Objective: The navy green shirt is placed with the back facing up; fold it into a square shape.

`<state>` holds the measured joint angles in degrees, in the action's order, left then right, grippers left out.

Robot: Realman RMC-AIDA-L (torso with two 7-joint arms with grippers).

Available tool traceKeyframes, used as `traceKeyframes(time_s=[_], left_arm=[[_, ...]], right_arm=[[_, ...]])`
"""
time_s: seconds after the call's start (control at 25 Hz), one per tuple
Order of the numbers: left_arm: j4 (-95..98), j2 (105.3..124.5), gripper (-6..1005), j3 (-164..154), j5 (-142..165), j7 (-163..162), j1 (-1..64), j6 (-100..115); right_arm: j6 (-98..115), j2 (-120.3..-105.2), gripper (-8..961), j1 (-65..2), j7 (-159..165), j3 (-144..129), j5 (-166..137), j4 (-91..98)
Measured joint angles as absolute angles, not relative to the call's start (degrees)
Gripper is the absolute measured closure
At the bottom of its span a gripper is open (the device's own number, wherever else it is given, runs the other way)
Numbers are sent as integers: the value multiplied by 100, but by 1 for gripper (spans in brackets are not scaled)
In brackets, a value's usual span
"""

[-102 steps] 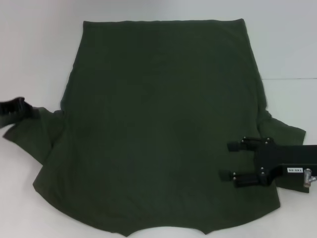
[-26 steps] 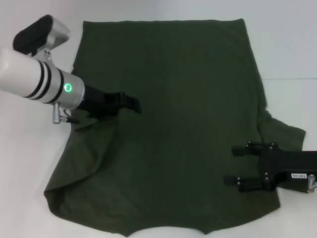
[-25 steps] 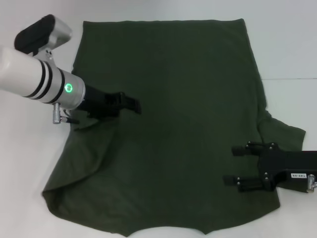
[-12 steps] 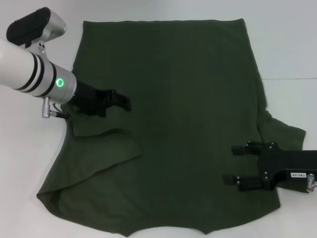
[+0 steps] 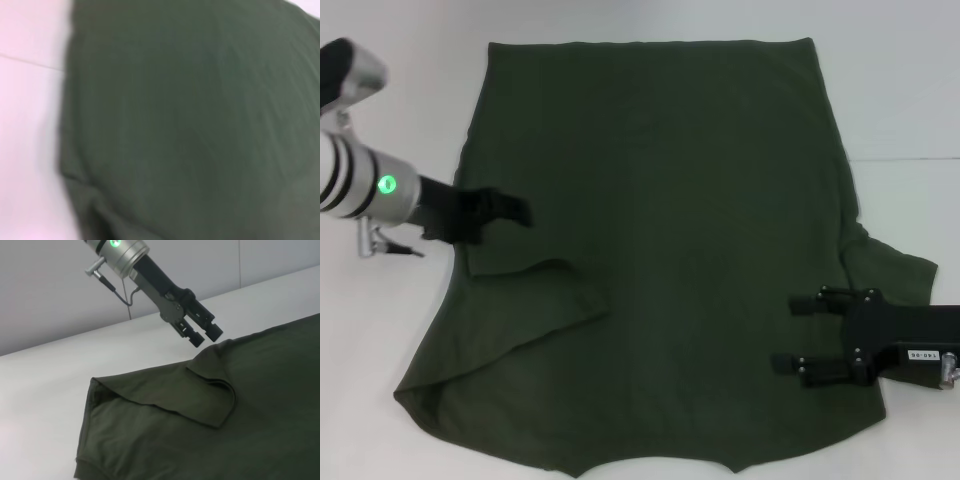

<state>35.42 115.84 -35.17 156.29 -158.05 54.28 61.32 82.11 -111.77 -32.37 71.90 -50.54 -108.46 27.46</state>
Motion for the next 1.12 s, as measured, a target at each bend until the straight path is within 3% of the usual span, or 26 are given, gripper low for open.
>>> traceKeyframes(time_s=[0.32,1.12], left_arm=[[3477,11655,188,-3169,15352,-15734,5016,5566],[2928,11837,187,-3184,14932,-15380,4953,4702]], right_arm=[[8209,-11188,41,-3234,7190,-5054,-10846,2742],[8152,-11188,52,-3190,7163,-5054,-10846,2742]])
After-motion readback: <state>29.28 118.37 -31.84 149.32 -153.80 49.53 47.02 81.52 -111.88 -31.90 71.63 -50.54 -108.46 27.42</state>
